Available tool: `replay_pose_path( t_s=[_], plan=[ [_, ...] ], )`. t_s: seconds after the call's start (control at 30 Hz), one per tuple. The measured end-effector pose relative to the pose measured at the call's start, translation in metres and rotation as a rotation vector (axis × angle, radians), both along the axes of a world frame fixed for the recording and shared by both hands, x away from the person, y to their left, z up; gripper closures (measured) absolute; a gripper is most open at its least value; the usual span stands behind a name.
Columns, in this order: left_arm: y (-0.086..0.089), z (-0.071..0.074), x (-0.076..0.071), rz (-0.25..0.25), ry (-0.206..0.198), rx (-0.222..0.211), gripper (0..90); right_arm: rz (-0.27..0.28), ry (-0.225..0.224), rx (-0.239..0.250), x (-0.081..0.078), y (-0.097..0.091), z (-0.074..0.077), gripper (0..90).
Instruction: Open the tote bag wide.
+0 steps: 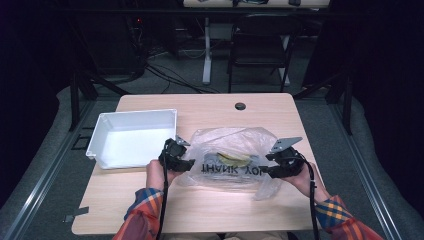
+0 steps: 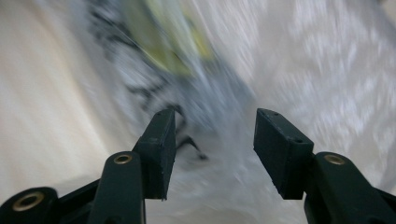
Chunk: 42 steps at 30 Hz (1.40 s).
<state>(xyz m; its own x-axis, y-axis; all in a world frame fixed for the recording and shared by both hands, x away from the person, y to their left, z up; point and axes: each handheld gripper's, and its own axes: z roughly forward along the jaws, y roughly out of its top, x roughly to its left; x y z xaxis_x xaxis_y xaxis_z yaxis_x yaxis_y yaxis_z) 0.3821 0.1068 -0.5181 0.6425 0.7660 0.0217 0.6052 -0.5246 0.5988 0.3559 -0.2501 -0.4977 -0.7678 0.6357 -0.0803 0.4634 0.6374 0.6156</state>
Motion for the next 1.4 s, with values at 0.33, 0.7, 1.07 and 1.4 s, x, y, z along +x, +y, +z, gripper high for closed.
replay_pose_path(
  t_s=[0.33, 0.7, 1.07, 1.4],
  plan=[
    [-0.011, -0.017, 0.019, 0.037, -0.009, 0.039, 82.4, -0.141, 0.015, -0.032, 0.036, -0.004, -0.025, 90.0],
    [-0.016, -0.041, 0.039, 0.106, 0.075, 0.139, 88.9, -0.216, 0.104, -0.098, 0.065, -0.007, -0.054, 90.0],
    [-0.004, -0.021, 0.027, 0.069, 0.085, 0.094, 61.5, -0.147, 0.143, -0.08, 0.05, -0.011, -0.048, 90.0],
    [-0.006, 0.007, 0.005, -0.012, 0.035, 0.011, 39.3, -0.139, 0.145, -0.064, 0.047, -0.009, -0.045, 90.0]
  ],
)
